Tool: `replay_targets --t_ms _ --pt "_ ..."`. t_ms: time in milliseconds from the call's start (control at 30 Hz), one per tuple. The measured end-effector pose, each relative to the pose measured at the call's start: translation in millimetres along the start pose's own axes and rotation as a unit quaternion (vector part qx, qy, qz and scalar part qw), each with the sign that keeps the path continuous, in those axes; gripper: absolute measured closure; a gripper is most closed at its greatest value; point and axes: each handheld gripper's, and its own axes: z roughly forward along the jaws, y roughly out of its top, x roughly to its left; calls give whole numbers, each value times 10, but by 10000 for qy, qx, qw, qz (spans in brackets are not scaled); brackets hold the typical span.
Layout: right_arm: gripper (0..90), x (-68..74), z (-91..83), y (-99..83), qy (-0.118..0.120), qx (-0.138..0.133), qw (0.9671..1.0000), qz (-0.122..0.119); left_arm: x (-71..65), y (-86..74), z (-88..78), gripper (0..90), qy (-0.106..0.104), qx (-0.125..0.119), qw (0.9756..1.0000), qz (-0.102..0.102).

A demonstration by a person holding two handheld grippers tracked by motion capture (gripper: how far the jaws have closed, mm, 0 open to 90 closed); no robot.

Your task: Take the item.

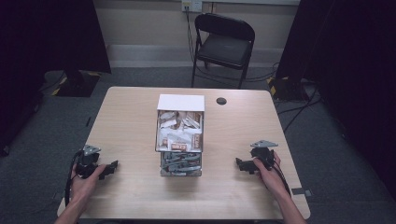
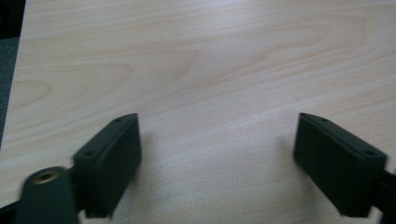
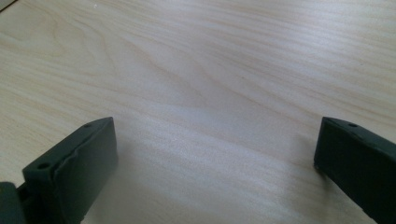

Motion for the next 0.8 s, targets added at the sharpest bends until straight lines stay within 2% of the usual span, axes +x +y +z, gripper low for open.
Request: replay_targets --t_ms 167,267,333,367,433,533,633,800 --pt "0 0 0 0 -3 0 10000 4 7 11 -29 171 -232 50 9997 -78" --pt "0 1 0 0 -1 0 10000 6 -34 47 -56 201 -347 91 9994 4" --pt "0 0 0 0 -2 0 10000 2 -47 64 -73 252 -417 88 9991 73" --pt "0 0 0 0 -3 -1 10000 4 -65 85 -92 252 -523 92 9985 124" --pt "0 0 0 0 -4 0 10000 3 -117 113 -121 259 -594 24 9979 257" --pt "0 1 0 0 -1 1 10000 5 -158 128 -137 259 -664 -11 9974 274" --pt "0 0 0 0 -3 -1 10000 2 -221 153 -181 290 -714 -97 9966 400" --pt "0 0 0 0 0 -1 10000 3 -257 167 -228 320 -867 -153 9954 379"
